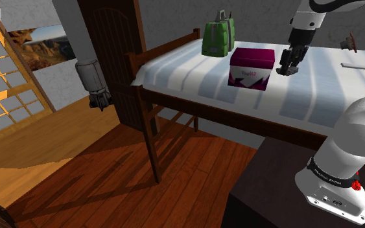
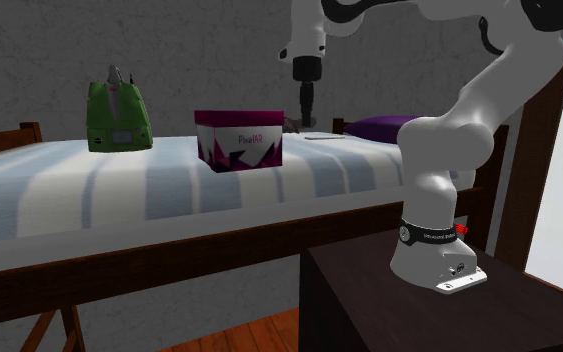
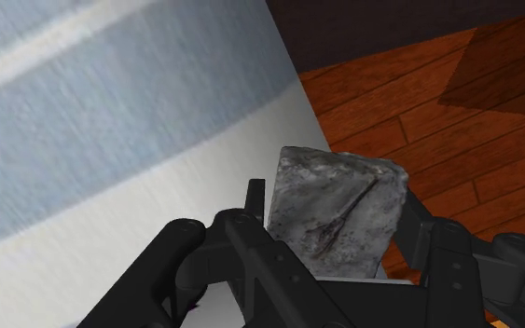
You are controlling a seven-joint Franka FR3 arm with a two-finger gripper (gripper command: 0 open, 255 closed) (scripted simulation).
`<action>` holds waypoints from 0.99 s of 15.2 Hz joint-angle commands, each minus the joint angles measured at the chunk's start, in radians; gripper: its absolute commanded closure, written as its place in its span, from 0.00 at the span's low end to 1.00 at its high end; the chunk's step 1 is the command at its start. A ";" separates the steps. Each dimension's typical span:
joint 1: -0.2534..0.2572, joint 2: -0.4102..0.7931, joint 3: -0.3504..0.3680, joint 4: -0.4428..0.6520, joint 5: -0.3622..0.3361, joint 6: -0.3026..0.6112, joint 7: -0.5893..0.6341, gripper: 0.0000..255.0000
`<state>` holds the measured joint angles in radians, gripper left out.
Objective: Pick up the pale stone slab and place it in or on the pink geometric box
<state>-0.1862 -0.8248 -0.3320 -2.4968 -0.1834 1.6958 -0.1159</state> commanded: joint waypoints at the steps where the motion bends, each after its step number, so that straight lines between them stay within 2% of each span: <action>1: 0.003 0.003 0.006 0.029 0.006 -0.027 0.001 1.00; 15: 0.021 0.047 0.034 0.243 0.035 -0.197 0.000 1.00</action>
<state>-0.1675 -0.7831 -0.3015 -2.2718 -0.1516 1.5120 -0.1167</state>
